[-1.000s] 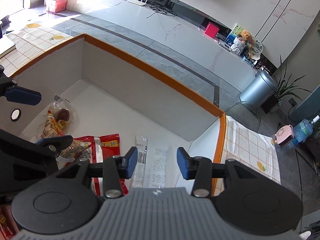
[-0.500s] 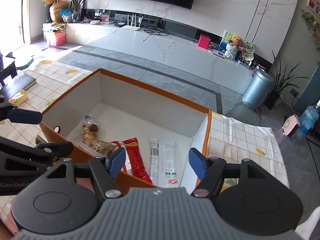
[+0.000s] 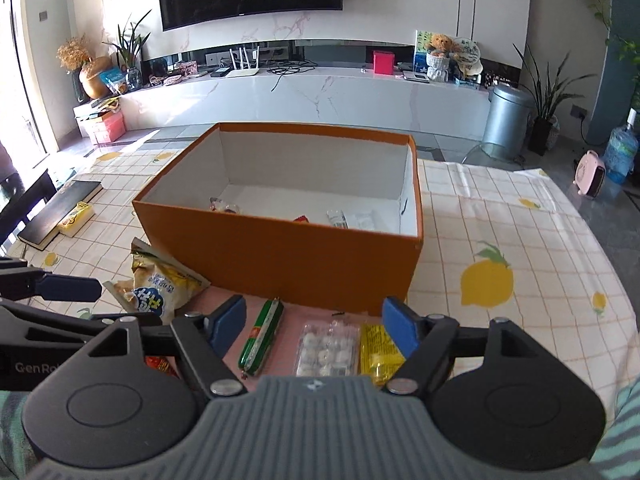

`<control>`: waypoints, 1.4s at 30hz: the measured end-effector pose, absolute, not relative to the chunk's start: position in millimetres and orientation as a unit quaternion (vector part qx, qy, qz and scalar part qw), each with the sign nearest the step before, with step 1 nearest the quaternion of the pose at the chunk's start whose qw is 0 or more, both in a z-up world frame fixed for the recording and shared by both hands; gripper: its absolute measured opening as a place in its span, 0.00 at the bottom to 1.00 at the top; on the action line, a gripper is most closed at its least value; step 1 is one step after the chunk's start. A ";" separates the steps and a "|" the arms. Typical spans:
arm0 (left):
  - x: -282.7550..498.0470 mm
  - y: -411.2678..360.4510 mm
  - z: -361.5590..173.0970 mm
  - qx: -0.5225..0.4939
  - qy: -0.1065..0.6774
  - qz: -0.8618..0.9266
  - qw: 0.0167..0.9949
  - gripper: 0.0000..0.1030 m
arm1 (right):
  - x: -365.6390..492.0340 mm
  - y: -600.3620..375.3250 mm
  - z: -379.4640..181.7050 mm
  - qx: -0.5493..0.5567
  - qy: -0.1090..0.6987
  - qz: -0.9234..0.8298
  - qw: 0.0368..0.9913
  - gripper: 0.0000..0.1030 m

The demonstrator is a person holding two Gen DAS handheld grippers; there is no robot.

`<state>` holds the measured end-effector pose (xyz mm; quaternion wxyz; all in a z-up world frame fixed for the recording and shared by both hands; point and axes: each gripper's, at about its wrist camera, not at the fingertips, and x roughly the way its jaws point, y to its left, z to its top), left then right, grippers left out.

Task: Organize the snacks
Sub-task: 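Withdraw both tools from the box back to the mat, then grasp the red sausage stick with the right tool and lift it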

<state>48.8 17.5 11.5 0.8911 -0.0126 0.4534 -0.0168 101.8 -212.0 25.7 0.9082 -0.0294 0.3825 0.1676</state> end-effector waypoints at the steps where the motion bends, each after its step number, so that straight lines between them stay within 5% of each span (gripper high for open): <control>1: 45.6 19.3 7.8 -0.016 0.461 -0.014 0.887 0.79 | 97.6 -213.4 21.9 -0.025 0.385 0.164 0.908 0.71; 29: 54.5 88.9 -48.3 -0.152 0.550 0.106 0.814 0.76 | 84.6 -176.8 -37.7 -0.034 0.452 0.216 0.865 0.65; 35: 54.9 90.7 -63.4 -0.175 0.552 0.099 0.809 0.61 | 82.9 -167.8 -43.3 -0.040 0.449 0.242 0.859 0.57; 42: 57.2 77.2 -63.2 -0.153 0.542 0.052 0.825 0.55 | 86.3 -169.2 -54.4 -0.038 0.464 0.232 0.854 0.51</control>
